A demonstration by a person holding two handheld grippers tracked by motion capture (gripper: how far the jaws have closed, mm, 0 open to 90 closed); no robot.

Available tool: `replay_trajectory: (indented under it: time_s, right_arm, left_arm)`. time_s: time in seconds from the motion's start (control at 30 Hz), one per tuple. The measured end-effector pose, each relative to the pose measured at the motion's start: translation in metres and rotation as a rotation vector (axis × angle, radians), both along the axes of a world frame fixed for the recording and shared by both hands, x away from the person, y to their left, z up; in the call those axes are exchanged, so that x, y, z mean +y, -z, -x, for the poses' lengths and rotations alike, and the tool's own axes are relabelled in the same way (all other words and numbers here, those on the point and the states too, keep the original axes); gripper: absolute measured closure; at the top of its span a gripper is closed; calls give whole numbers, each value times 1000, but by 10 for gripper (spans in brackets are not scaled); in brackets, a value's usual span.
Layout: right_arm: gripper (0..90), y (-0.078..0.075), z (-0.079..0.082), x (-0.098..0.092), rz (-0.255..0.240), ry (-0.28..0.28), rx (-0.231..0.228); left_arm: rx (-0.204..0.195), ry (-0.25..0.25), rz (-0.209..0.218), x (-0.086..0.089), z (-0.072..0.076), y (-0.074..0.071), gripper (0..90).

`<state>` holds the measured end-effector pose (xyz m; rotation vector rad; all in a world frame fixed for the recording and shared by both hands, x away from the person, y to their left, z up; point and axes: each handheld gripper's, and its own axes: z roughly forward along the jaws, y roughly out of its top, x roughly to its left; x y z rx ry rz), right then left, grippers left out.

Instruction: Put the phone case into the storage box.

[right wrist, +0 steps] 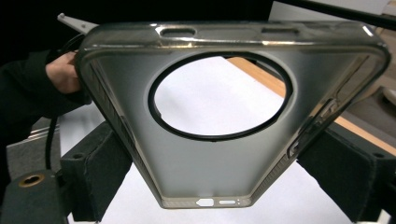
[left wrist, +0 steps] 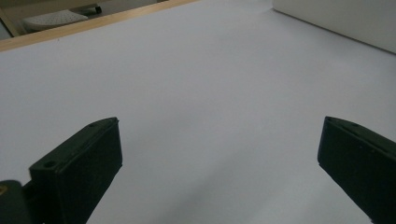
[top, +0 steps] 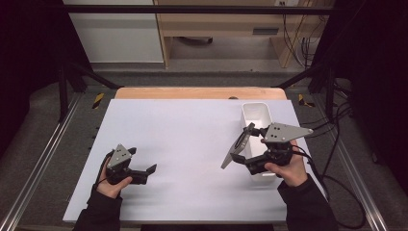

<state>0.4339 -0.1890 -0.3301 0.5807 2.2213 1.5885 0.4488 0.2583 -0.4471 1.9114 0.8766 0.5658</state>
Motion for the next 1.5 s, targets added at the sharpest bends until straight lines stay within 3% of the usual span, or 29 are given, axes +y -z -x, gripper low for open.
replay_trajectory:
  time_s: [0.47,1.0,1.5]
  right_arm:
    - [116,-15,-13,-10,-16,144,22]
    - [116,-31,-31,-19,-8,299,10]
    - [116,-34,-56,-26,5,429,22]
  left_arm:
    - [-1,-4,17,6,1,0,0]
    - [6,-5,19,8,0,1,0]
    - [11,3,14,7,-1,3,0]
